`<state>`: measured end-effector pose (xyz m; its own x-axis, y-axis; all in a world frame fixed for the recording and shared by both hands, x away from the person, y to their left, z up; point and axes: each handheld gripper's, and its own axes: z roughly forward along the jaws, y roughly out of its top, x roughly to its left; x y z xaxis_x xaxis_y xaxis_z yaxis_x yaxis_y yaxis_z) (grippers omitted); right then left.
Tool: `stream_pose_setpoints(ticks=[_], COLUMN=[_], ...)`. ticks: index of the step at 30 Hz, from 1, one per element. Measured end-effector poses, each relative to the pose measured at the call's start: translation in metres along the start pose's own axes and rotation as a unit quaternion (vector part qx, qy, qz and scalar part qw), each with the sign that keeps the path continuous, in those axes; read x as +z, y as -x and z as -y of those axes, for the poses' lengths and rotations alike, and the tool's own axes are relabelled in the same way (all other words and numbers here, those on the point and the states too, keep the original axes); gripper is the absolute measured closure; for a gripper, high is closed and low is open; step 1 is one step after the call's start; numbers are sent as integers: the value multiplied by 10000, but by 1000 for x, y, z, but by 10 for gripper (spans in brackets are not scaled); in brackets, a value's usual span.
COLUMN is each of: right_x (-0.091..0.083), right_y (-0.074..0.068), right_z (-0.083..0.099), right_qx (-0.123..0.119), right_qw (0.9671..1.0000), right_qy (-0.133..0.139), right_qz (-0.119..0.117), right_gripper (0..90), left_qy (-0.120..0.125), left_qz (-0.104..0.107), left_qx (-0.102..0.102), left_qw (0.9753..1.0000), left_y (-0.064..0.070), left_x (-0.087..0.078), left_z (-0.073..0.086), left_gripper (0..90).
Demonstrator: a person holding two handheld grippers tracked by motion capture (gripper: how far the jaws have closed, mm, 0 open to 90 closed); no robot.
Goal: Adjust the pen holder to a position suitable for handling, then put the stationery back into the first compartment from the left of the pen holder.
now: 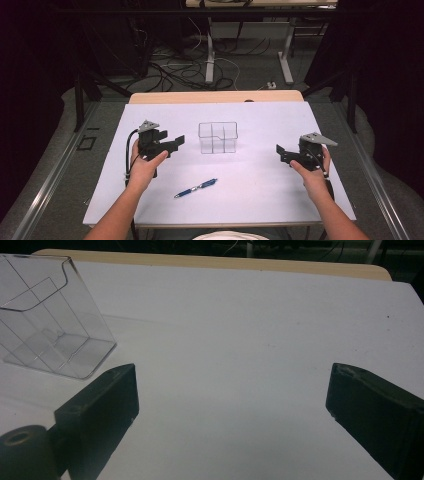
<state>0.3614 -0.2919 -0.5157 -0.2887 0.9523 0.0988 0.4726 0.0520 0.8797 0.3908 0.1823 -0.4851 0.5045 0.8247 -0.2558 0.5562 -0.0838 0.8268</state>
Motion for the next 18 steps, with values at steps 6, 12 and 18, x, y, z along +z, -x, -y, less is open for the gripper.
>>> stream_pose_setpoints(ticks=[6,12,18], right_x=[0,0,0], right_y=[0,-1,-1], right_z=[0,0,0], right_qx=[-47,-43,-31], right_qw=[10000,10000,10000], right_qy=[15,13,-9], right_qz=[-16,-43,-61], right_gripper=[64,64,64], left_qy=[-83,-174,-291], left_qz=[-231,-137,-215], left_qx=[107,119,634], left_qw=[9996,9997,9973], left_y=[-2,-5,1], left_x=[-15,-28,-37], left_z=[5,8,11], left_gripper=[137,66,66])
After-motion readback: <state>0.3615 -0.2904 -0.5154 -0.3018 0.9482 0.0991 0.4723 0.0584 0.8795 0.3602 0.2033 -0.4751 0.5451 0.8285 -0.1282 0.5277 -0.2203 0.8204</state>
